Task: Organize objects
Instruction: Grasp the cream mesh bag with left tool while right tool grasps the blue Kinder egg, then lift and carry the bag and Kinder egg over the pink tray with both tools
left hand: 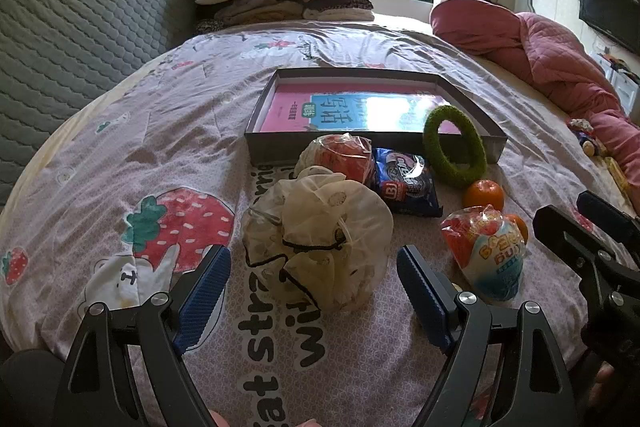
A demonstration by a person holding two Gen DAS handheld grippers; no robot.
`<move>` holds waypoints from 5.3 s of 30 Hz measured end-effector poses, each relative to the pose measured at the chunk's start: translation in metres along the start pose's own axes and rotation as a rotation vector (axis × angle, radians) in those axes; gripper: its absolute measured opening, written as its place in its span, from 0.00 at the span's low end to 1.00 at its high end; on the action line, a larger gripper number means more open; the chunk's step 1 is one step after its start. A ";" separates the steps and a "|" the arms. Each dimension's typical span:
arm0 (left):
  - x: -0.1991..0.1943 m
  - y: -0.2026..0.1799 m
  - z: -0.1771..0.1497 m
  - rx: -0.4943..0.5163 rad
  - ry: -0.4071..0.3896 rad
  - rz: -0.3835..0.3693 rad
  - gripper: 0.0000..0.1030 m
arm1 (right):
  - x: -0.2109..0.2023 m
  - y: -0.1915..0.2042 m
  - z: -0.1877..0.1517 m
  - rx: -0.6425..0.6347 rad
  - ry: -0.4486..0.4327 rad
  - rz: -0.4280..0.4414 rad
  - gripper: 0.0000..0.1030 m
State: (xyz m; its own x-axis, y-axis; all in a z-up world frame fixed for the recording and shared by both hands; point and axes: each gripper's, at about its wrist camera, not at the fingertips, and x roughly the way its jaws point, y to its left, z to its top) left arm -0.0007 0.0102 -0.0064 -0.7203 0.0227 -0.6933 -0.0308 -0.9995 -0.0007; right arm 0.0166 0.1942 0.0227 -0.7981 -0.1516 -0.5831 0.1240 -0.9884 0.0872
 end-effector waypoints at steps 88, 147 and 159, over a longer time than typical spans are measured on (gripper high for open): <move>0.057 0.019 0.017 -0.060 0.143 -0.149 0.16 | 0.047 0.026 -0.010 -0.131 0.173 0.149 0.51; 0.076 -0.007 0.135 0.041 -0.010 -0.072 0.16 | 0.086 -0.027 0.115 -0.106 -0.011 0.003 0.51; 0.121 -0.005 0.153 0.038 0.061 -0.077 0.16 | 0.130 -0.043 0.140 -0.108 0.014 -0.018 0.51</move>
State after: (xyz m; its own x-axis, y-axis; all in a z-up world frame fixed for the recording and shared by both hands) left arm -0.1939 0.0209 0.0200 -0.6712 0.0965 -0.7350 -0.1110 -0.9934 -0.0291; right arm -0.1753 0.2164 0.0560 -0.7926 -0.1332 -0.5950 0.1731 -0.9848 -0.0101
